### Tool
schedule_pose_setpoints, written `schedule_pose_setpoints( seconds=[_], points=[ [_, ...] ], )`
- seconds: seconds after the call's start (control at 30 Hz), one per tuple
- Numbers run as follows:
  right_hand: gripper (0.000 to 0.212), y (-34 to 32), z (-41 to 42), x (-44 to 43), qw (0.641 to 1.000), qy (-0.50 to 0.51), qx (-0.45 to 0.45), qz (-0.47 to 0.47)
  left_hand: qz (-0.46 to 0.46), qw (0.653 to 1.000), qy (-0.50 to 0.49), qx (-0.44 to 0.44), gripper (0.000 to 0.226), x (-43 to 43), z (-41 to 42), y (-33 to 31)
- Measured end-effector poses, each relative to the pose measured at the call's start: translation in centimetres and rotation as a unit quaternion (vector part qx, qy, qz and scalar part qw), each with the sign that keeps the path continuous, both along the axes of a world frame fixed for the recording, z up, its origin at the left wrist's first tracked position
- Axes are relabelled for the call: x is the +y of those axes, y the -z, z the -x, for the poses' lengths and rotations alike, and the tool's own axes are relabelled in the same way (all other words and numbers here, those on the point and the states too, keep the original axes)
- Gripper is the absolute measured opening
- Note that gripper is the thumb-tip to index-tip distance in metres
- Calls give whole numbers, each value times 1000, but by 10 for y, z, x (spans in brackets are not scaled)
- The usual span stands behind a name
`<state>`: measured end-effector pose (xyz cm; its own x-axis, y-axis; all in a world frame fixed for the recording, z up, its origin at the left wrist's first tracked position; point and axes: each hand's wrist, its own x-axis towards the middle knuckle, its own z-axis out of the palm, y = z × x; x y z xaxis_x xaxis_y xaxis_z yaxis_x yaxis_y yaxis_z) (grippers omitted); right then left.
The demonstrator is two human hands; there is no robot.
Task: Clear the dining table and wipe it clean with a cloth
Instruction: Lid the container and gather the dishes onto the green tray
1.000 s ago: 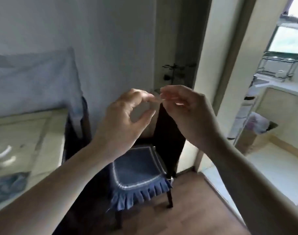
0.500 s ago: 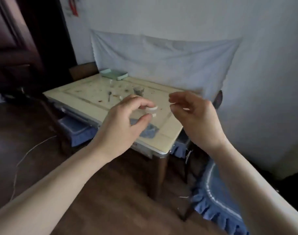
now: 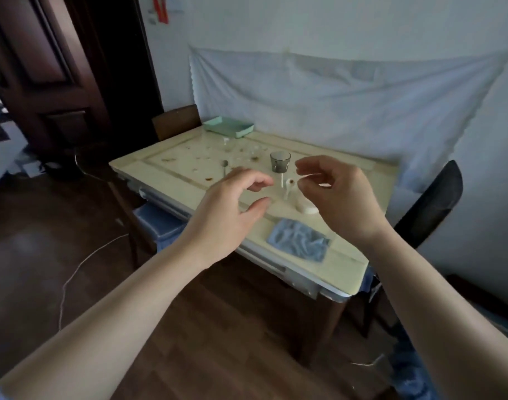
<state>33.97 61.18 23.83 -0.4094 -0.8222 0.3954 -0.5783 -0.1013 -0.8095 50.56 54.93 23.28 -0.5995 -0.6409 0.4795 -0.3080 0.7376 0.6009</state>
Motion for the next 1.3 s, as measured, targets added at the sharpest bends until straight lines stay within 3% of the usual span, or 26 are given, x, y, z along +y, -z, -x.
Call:
schedule_pose_setpoints(
  seconds=[0.33,0.67,0.9,1.1,1.2,1.3],
  points=[
    [31,39,82,-114,987,137,-5,-88,-90,988,110,-61,30,-163,107,41],
    [33,125,205,-225,961,188,-71,-190,-175,959,139,-173,34,-308,250,132],
    [38,176,247,-285,925,240,-113,-273,-231,918,157,-281,48,-370,321,187],
    [53,211,262,-334,869,299,-143,-368,-266,869,197,-366,56,-415,362,225],
    [52,222,265,-352,845,327,-169,-388,-326,848,228,-352,40,-430,375,241],
    [53,232,264,-364,824,349,-170,-413,-400,816,246,-337,38,-439,382,254]
  ],
)
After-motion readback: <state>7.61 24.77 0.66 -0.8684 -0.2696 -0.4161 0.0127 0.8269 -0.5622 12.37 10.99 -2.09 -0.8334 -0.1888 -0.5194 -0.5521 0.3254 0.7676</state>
